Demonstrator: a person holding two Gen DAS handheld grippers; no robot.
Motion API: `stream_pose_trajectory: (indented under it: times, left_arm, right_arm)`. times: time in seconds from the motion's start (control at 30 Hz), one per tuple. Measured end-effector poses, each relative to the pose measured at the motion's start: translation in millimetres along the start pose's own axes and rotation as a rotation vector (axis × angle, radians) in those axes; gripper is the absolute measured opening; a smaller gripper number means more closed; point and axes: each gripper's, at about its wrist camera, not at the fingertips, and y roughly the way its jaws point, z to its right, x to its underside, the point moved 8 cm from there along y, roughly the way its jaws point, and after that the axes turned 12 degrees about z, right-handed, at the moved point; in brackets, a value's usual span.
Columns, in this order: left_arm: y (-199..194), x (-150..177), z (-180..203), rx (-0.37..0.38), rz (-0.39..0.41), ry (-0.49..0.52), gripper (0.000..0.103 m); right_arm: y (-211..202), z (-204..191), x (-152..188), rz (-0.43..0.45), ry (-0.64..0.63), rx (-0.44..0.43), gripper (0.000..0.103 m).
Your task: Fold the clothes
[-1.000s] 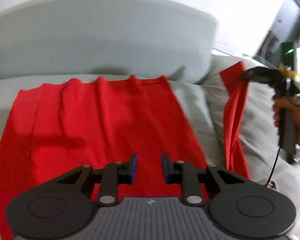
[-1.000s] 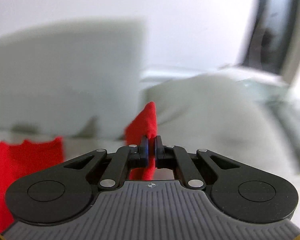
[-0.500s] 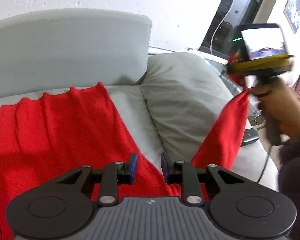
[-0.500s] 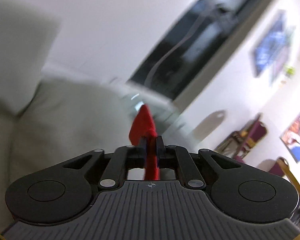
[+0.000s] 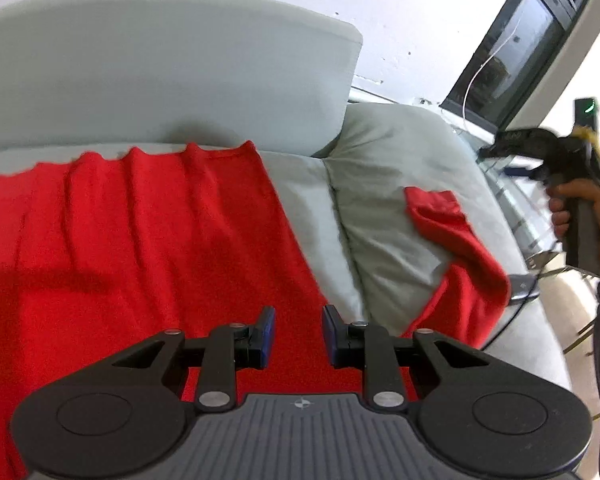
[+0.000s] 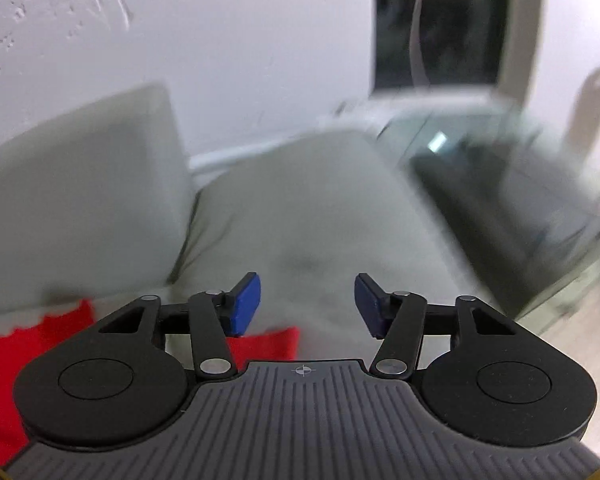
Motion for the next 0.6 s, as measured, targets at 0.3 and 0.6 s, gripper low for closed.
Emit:
stream_pose_trajectory:
  times: [0.3,0.6]
  left_arm:
    - [-5,5,22,0.055,-0.021,0.016,0.023]
    - [-16,-1,17,0.053,0.029,-0.018,0.023]
  right_arm:
    - [59,18,41,-0.274,0.14,-0.108,0.007]
    - [-17,60,-26,0.189,0.18,-0.076,0.003]
